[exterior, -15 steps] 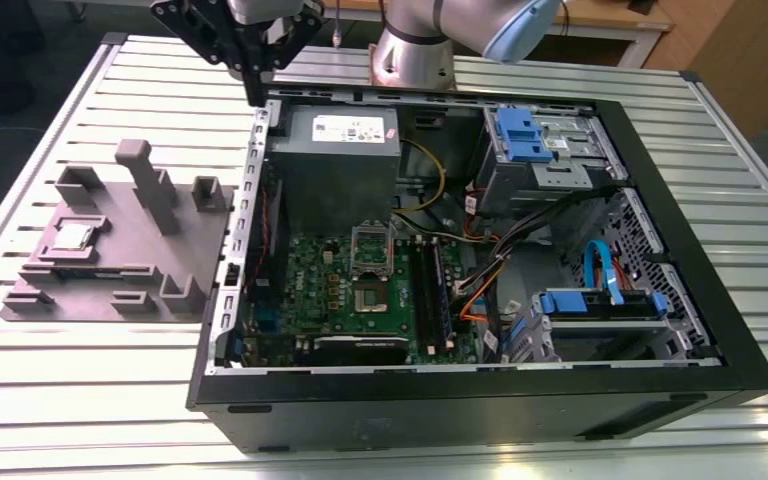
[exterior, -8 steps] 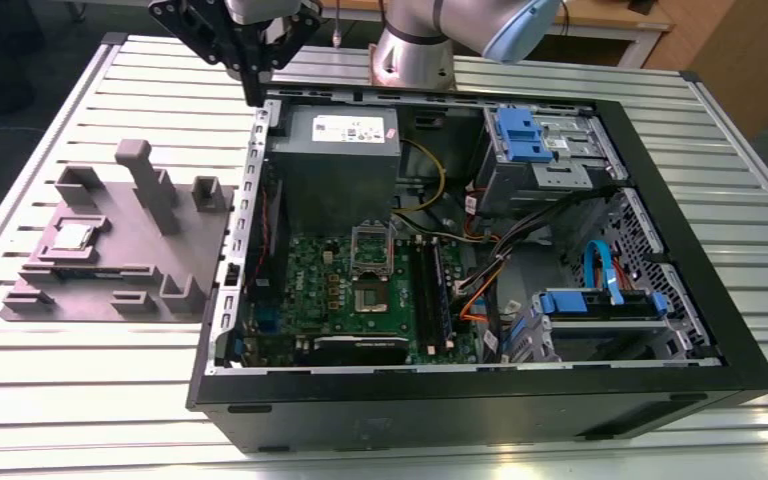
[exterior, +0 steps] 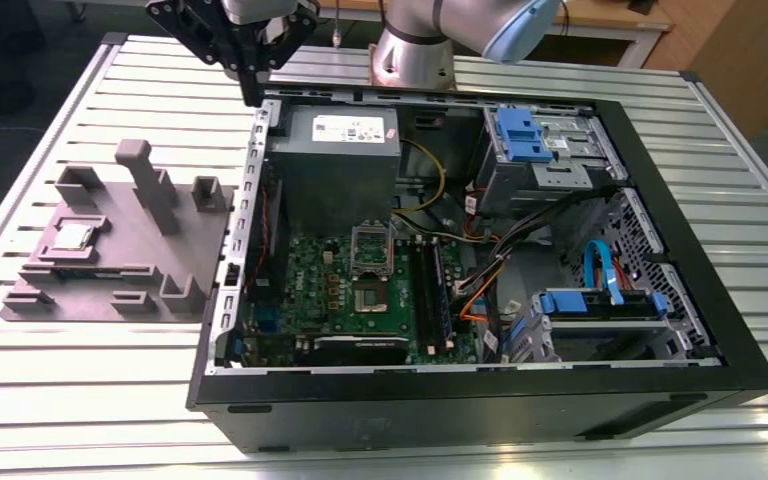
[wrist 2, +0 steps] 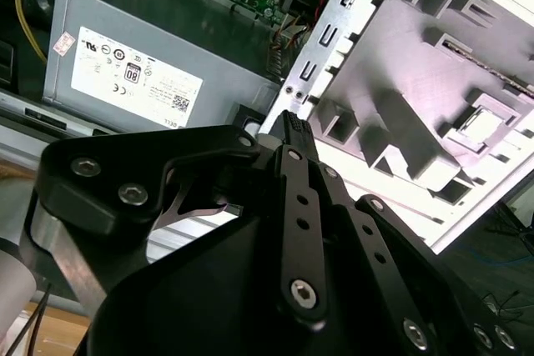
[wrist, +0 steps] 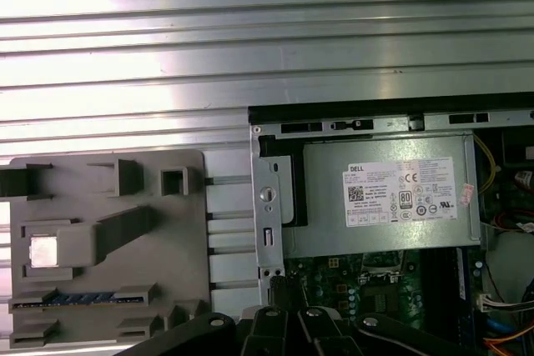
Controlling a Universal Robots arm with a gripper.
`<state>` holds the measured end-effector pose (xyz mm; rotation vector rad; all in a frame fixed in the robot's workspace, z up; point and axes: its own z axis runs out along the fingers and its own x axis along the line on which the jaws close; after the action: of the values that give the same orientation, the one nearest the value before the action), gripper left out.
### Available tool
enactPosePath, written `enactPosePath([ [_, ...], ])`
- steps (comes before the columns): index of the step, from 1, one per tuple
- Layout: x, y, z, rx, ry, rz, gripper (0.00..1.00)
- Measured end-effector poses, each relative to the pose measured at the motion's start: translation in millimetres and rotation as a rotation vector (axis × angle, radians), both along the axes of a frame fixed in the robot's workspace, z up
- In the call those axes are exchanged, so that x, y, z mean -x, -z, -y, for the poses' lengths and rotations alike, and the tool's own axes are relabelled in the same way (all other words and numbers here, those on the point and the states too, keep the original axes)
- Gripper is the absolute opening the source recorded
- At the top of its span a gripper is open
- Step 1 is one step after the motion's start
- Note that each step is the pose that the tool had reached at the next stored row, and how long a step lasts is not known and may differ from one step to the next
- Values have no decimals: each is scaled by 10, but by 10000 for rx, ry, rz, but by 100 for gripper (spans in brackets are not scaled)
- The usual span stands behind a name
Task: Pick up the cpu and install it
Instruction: 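Reach for the cpu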
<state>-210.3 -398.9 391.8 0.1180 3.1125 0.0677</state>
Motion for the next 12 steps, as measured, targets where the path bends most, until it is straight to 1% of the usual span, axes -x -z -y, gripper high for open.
enactPosePath([
  [12, 26, 2, 0, 1, 0, 0, 10],
])
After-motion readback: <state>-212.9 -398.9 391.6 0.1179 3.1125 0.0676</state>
